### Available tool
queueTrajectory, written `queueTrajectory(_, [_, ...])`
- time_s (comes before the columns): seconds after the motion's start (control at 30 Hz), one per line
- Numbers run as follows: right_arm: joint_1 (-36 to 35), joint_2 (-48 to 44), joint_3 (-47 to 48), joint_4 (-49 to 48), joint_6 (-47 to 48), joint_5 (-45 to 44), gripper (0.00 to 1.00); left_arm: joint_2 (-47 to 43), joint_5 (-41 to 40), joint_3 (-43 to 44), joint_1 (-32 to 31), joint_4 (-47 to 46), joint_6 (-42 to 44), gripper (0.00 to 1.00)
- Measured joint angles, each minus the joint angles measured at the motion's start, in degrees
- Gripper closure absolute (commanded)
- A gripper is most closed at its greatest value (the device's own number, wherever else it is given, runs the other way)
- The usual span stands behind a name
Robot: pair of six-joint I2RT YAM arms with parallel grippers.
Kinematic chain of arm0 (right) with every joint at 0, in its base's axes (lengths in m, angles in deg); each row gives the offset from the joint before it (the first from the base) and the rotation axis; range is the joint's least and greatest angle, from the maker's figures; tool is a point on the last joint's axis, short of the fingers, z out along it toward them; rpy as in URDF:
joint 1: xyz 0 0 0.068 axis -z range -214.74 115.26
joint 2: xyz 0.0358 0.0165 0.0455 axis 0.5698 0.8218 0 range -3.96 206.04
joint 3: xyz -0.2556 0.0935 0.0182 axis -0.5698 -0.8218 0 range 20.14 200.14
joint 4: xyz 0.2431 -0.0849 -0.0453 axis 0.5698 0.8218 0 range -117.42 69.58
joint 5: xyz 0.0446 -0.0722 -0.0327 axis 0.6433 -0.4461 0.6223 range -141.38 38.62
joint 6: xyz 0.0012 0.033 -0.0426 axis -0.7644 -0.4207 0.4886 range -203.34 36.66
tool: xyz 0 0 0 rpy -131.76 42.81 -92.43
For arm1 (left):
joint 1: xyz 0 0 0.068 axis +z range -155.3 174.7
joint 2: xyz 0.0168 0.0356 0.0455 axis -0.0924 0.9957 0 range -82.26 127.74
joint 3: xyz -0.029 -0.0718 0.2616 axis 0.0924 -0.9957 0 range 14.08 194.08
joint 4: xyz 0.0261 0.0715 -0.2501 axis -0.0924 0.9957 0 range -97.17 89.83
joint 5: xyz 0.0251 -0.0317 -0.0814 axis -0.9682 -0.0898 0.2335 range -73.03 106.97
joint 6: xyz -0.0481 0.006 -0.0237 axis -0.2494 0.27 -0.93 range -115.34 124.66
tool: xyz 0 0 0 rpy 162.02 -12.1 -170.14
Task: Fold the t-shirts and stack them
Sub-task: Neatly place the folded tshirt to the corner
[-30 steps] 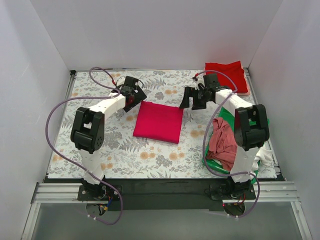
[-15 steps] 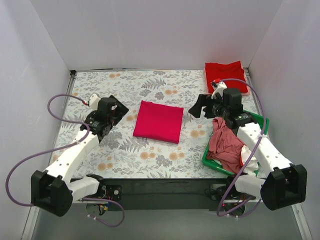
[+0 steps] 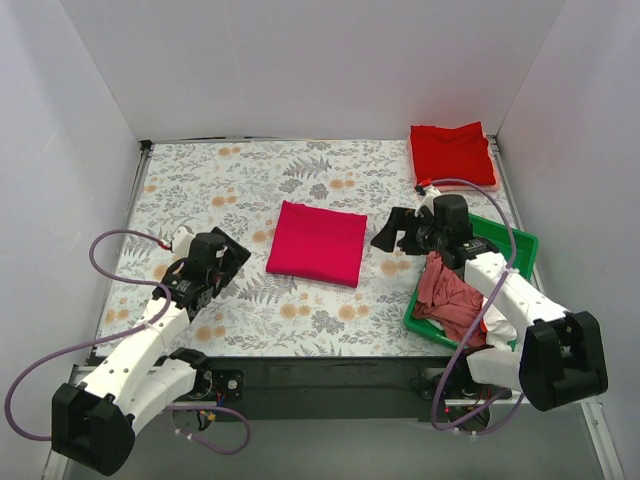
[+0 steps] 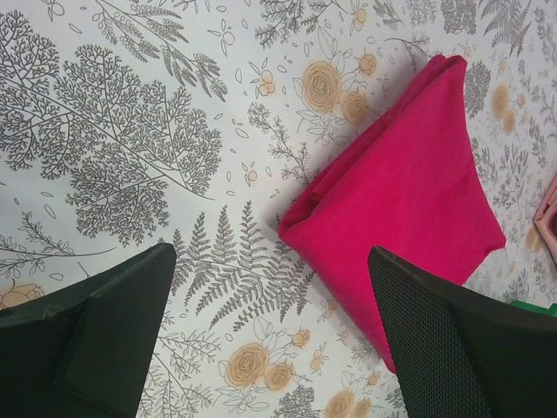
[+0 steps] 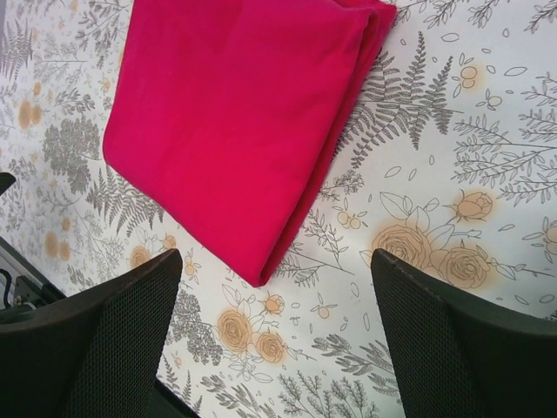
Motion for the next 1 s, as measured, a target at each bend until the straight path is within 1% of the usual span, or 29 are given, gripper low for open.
queueTrajectory(0.13, [-1.9,4.1,0.0,-1.8,-0.9,-1.0,0.09,0.0,0.7,-1.0,0.0,0.0,-0.1,0.07])
queueTrajectory(0.27, [-4.9,10.3,0.4,-2.6,-1.6,-3.0,0.11,0.0,1.4,-1.9,0.0,0.0,0.0,0.07])
queueTrajectory(0.37, [-7.5,15.6,2.3,-2.7,-2.5,-5.4,0.15,0.0,2.1,-2.5,0.0,-0.2,0.1,0.07])
queueTrajectory(0.4, [-8.4,17.4,3.2,-2.7,-2.8,-6.1,0.17,0.0,2.5,-2.6,0.0,-0.3,0.2,0.07])
queueTrajectory(0.43, [-9.1,19.0,4.2,-2.8,-3.0,-6.9,0.22,0.0,2.9,-2.8,0.0,-0.7,0.5,0.07])
queueTrajectory(0.47, [-9.8,20.5,5.2,-2.8,-3.1,-7.7,0.23,0.0,3.5,-3.2,0.0,-1.5,0.8,0.07])
queueTrajectory(0.6, [-12.3,25.7,8.9,-3.1,-4.0,-11.7,0.26,0.1,6.2,-4.3,0.0,-3.5,1.7,0.07])
queueTrajectory(0.77, [-13.9,30.5,12.4,-3.1,-4.9,-15.0,0.29,0.1,9.8,-6.3,0.0,-7.1,3.0,0.07])
queueTrajectory(0.87, [-14.6,32.1,14.0,-3.6,-5.6,-16.1,0.33,0.0,12.1,-7.9,0.0,-8.7,3.6,0.07])
queueTrajectory(0.93, [-15.1,32.8,14.7,-3.8,-5.8,-16.5,0.39,0.0,13.5,-8.2,0.0,-9.3,3.8,0.07])
queueTrajectory(1.0, [-15.8,33.7,15.4,-4.1,-6.3,-17.3,0.41,-0.1,14.8,-8.4,0.0,-10.2,4.0,0.07])
